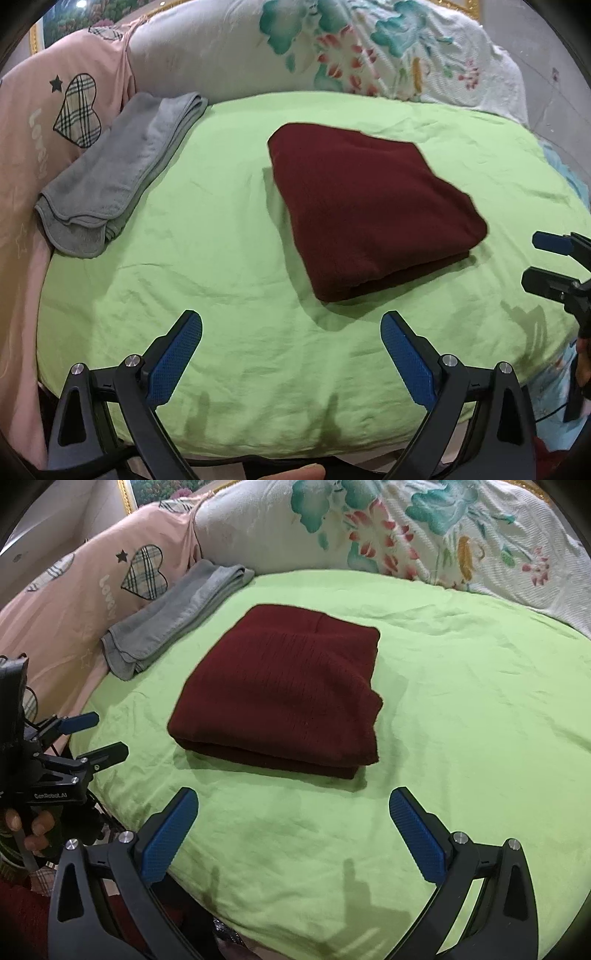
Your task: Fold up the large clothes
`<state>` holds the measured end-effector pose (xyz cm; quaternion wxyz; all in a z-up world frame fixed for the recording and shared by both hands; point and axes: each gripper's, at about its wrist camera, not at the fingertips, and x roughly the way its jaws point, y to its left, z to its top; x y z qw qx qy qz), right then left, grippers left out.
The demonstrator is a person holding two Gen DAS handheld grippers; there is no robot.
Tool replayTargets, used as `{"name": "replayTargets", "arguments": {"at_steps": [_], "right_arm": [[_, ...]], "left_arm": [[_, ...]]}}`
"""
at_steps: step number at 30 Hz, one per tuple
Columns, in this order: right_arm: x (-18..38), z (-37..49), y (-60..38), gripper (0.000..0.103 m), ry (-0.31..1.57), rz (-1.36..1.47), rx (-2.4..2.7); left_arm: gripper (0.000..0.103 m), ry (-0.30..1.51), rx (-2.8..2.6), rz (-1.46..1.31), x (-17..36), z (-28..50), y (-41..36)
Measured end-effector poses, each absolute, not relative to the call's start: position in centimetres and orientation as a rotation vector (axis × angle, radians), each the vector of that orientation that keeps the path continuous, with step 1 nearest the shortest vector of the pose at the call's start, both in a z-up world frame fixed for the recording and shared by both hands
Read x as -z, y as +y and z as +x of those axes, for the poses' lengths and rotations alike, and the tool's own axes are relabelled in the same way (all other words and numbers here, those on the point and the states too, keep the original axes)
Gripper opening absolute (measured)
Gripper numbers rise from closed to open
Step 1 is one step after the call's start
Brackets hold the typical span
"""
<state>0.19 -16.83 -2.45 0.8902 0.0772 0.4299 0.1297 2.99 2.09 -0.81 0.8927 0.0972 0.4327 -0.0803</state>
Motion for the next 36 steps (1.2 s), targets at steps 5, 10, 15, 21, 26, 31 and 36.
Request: {"name": "replayTargets", "arguments": {"at_steps": [5,10,15,21,26,31,36], "right_arm": [[3.9,1.4,-16.2,0.103,0.946,0.168,-0.287],[4.1,1.6,-16.1,0.103,0.959,0.183,-0.291],[3.7,2.2,-16.6,0.103,0.952,0.192,-0.294],[3.0,3.1,-16.6,0.103,0.940,0.185,-0.293],[2.7,3.5,-15.9,0.103,0.935,0.177,-0.301],[2.7,3.7,-15.6,0.103,0.935,0.172,-0.310],[2.7,3.7,-15.3,0.103,0.937,0.173,-0.313]], "left_arm": [[0.098,0.926,0.135,0.217,1.4,4.1,2.0],[0.098,0.924,0.124,0.224,1.2,4.3,2.0],[0.098,0.924,0.123,0.238,1.0,4.5,1.7],[0.098,0.916,0.127,0.246,0.6,5.0,1.2],[0.098,0.905,0.133,0.246,0.2,5.1,0.7],[0.098,0.899,0.133,0.247,0.0,5.1,0.6],[0.098,0.899,0.134,0.247,0.0,5.2,0.6]]}}
